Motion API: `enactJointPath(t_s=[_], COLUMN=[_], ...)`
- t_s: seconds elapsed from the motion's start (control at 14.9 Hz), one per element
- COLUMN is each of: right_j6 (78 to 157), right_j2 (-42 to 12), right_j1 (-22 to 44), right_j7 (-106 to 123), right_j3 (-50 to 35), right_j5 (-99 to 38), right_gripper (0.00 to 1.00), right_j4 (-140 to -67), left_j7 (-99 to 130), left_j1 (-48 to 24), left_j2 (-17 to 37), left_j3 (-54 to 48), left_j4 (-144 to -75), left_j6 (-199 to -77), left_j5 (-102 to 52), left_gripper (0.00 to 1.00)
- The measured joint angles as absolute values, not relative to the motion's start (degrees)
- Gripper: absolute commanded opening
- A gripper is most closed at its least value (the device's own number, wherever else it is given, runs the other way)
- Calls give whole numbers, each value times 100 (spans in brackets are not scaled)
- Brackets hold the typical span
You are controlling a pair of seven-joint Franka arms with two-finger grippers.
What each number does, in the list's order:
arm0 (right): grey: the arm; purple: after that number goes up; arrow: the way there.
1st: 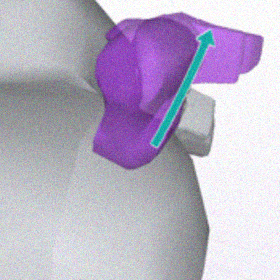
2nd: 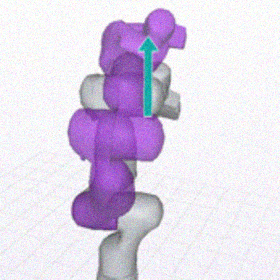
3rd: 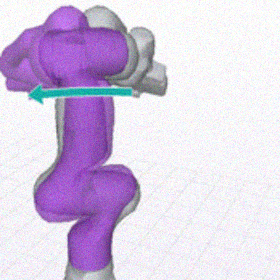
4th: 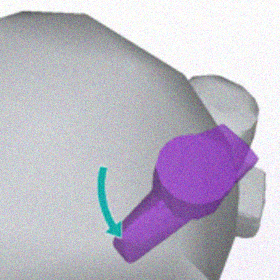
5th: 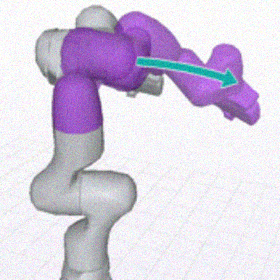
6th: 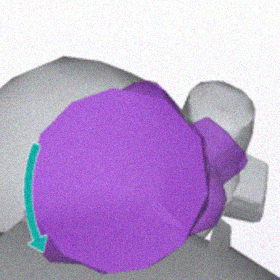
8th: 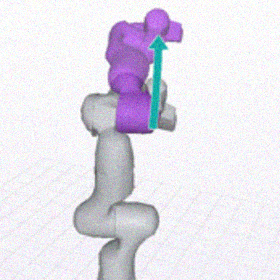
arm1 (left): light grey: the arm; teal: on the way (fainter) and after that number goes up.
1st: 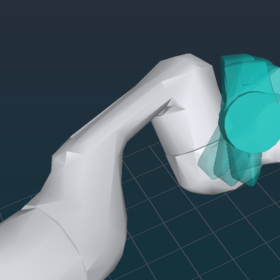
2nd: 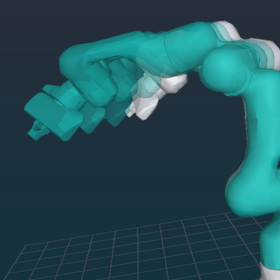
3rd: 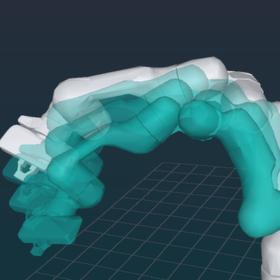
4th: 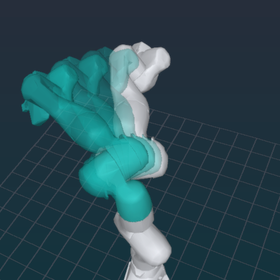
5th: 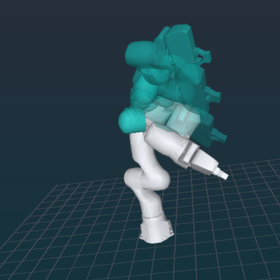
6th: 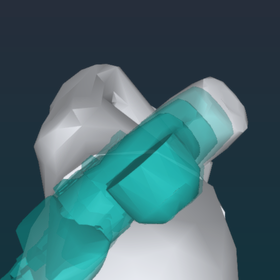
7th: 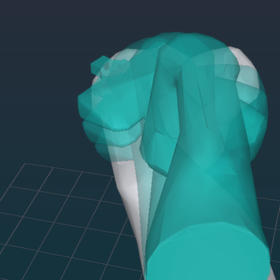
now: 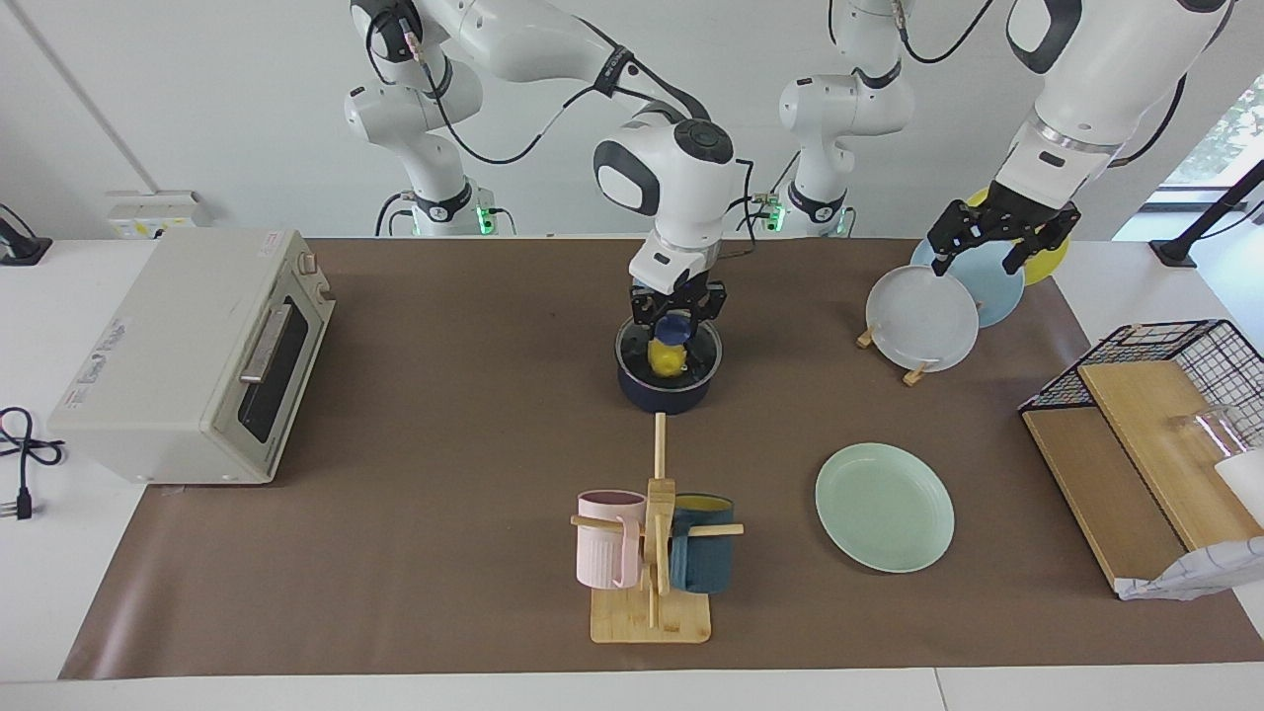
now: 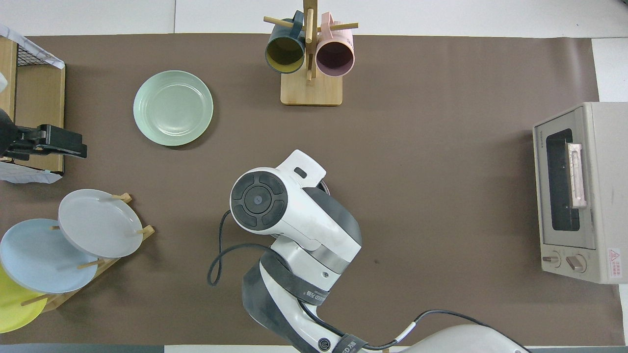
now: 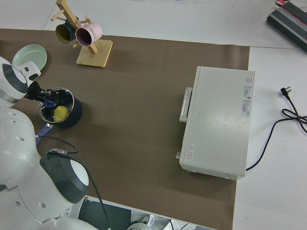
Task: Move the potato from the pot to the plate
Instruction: 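Lift the lid off with the right gripper while the left gripper approaches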
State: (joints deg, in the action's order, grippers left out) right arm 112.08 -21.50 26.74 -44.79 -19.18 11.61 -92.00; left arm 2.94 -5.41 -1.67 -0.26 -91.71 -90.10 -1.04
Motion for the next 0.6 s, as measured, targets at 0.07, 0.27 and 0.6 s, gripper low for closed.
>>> enactJointPath(t_s=[0.07,0.27,0.6], right_j6=[11016,10575,10471], right_j2=[-2110,-1943,-1897], right_j1=[2634,2204,924], right_j7=[-4419,-3795,-2257], right_j3=[-1908,-1891,-1876], right_j5=[1167,1167,1122], right_gripper=[27,27,27], right_j4=[-9053,-8705,-8715], left_j7=[296,297,801], left_j1=[-541,-552,-928], left_j2=[-167,-167,-170], left_j3=[-27,-57,-190], left_j4=[-9171,-9172,-9244], left_j6=[-9014,-9018,-9191], left_j5=[-104,-104,-107], left_gripper=[100,100,100])
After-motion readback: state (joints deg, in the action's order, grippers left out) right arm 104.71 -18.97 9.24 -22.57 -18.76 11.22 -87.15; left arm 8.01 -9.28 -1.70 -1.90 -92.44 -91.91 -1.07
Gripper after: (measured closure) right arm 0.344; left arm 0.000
